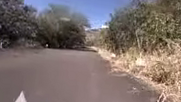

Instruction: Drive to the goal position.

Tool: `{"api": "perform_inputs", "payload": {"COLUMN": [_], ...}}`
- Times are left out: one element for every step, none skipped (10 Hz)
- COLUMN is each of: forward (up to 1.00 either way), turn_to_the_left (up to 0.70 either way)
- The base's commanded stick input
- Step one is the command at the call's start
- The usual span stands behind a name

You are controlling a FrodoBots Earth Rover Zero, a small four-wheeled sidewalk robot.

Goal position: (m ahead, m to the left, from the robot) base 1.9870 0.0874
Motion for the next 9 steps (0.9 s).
{"api": "perform_inputs", "payload": {"forward": [0.50, 0.50, 0.50, 0.50, 0.50, 0.50, 0.50, 0.50, 0.50], "turn_to_the_left": [0.00, 0.00, 0.00, 0.00, 0.00, 0.00, 0.00, 0.00, 0.00]}}
